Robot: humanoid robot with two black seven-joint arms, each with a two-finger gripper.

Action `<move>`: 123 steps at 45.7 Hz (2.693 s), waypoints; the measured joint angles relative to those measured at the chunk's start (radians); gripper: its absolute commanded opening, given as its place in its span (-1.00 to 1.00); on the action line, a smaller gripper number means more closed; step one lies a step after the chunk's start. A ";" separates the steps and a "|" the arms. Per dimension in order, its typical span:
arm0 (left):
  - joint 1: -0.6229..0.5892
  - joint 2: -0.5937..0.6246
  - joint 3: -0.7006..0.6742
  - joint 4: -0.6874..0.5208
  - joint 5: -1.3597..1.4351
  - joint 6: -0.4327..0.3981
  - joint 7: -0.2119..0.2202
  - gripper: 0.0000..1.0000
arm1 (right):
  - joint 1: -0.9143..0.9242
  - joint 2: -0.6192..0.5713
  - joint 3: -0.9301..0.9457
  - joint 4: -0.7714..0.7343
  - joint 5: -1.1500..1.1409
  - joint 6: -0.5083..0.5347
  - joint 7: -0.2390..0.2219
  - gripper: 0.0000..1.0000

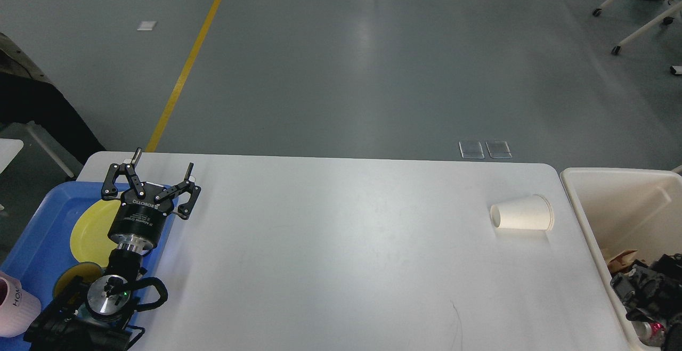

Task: Tidy desktop
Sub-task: 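Release the red wrapper in the bin and withdraw, then move the right gripper over the white paper cup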

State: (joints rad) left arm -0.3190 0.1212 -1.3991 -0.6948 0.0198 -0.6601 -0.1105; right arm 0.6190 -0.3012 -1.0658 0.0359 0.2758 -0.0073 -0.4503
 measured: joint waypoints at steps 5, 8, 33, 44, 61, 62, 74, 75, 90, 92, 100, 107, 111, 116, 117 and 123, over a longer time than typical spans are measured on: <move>0.000 0.000 0.000 0.000 0.000 0.000 0.000 0.94 | 0.045 -0.025 0.001 0.046 -0.002 0.004 0.000 1.00; 0.000 0.000 0.000 0.000 0.000 0.000 0.000 0.94 | 0.091 -0.046 0.001 0.094 -0.003 0.008 0.001 1.00; -0.001 0.000 0.000 0.000 0.000 0.000 0.000 0.94 | 0.815 -0.207 -0.019 0.639 -0.168 0.544 0.012 1.00; -0.001 0.000 0.000 0.000 0.000 0.000 0.000 0.94 | 1.094 -0.105 -0.060 0.779 -0.176 0.841 0.004 1.00; 0.000 0.000 0.000 0.000 0.000 0.000 0.000 0.93 | 1.594 -0.092 -0.136 1.310 -0.166 0.849 0.004 1.00; 0.000 0.000 0.000 0.000 0.000 0.000 0.000 0.94 | 1.620 -0.089 -0.138 1.339 -0.165 0.846 0.005 0.99; 0.000 0.000 0.000 0.000 0.000 0.000 0.000 0.94 | 1.837 -0.017 -0.141 1.563 -0.112 0.793 0.062 0.93; 0.000 0.000 0.000 0.000 0.000 0.000 0.000 0.94 | 1.838 -0.012 -0.146 1.567 -0.109 0.784 0.083 0.94; 0.000 0.000 0.000 0.000 -0.001 0.000 0.000 0.94 | 1.827 0.001 -0.259 1.559 -0.145 0.721 0.281 0.96; 0.000 0.000 0.000 0.000 -0.001 0.000 0.000 0.93 | 1.806 -0.008 -0.265 1.549 -0.139 0.707 0.282 0.96; 0.000 0.000 0.000 0.000 0.000 0.000 0.000 0.94 | 1.632 -0.057 -0.269 1.489 -0.078 0.544 0.282 0.93; 0.000 0.000 0.000 0.000 0.000 0.000 0.000 0.94 | 1.435 -0.101 -0.271 1.361 0.145 0.388 0.283 0.93; 0.000 0.000 0.000 0.000 0.000 0.000 0.000 0.94 | 1.286 -0.101 -0.258 1.239 0.274 0.339 0.282 0.94; 0.000 0.000 0.000 0.000 0.000 0.000 0.000 0.94 | 1.125 -0.094 -0.250 1.099 0.411 0.318 0.279 0.96; 0.000 0.000 0.000 0.000 0.000 0.000 0.000 0.94 | 1.095 -0.091 -0.246 1.072 0.433 0.316 0.278 0.96; 0.000 0.000 0.000 0.000 0.000 0.000 0.000 0.94 | 0.891 -0.067 -0.163 0.880 0.506 0.296 0.276 0.98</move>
State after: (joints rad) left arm -0.3191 0.1212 -1.3990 -0.6949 0.0201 -0.6600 -0.1104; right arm 1.5097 -0.3682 -1.2284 0.9160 0.7821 0.2887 -0.1741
